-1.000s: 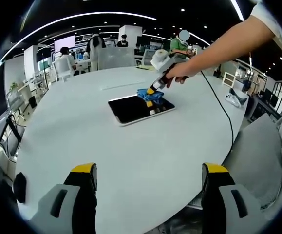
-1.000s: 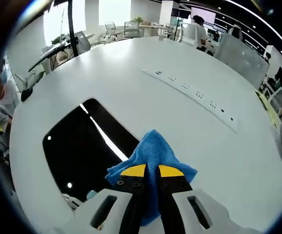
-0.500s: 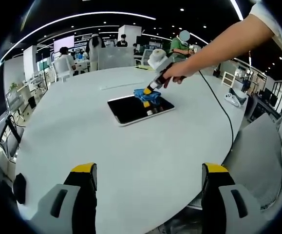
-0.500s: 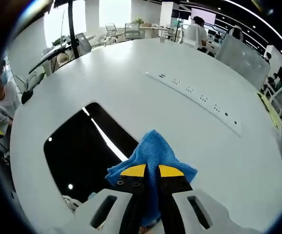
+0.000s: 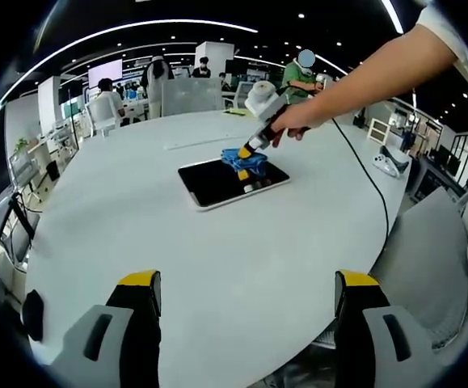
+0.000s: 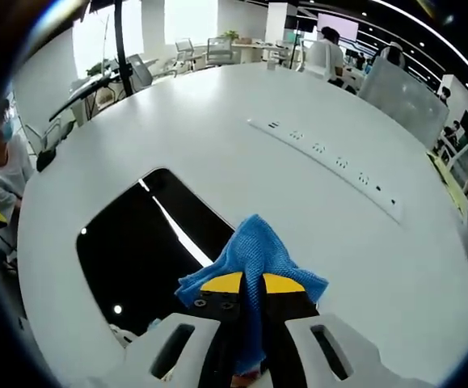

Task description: Wipe the mirror surface with the cleaning cloth until all visible marks leave the cleaned area.

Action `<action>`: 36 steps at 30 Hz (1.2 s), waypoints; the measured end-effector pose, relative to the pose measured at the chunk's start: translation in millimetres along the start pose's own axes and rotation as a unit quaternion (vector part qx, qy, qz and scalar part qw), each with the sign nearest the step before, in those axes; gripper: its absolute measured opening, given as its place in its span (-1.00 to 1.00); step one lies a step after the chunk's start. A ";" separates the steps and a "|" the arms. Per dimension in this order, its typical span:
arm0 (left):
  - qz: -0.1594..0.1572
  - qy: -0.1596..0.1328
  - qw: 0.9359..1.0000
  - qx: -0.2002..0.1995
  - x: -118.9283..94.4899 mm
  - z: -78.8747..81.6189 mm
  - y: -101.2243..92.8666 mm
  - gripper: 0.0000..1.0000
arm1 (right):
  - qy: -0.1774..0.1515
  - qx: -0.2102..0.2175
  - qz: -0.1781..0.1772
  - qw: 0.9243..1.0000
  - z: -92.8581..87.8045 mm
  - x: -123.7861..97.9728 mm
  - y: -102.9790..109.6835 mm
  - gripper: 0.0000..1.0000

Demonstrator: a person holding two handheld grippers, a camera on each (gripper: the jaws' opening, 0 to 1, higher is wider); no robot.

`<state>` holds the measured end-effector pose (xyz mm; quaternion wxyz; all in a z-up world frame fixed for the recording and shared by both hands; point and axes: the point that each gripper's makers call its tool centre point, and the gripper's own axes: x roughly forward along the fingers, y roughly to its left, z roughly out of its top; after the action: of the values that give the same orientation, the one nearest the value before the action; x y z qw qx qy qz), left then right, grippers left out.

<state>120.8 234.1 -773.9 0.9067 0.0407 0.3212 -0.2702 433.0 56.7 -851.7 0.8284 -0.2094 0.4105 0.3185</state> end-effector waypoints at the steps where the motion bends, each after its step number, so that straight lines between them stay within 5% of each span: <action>1: 0.000 -0.001 1.000 0.000 -0.1 0.6 0.2 0.79 | 0.000 0.000 0.000 1.000 -0.2 -0.4 0.6 -0.94; 36: 0.005 -0.006 1.000 0.005 -5.5 3.4 -2.4 0.78 | 0.004 -0.021 0.016 1.000 -11.7 -12.8 29.3 -0.94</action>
<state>117.9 233.8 -767.6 0.9099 0.0450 0.3139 -0.2674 400.2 65.8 -850.6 0.8172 -0.2217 0.4099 0.3391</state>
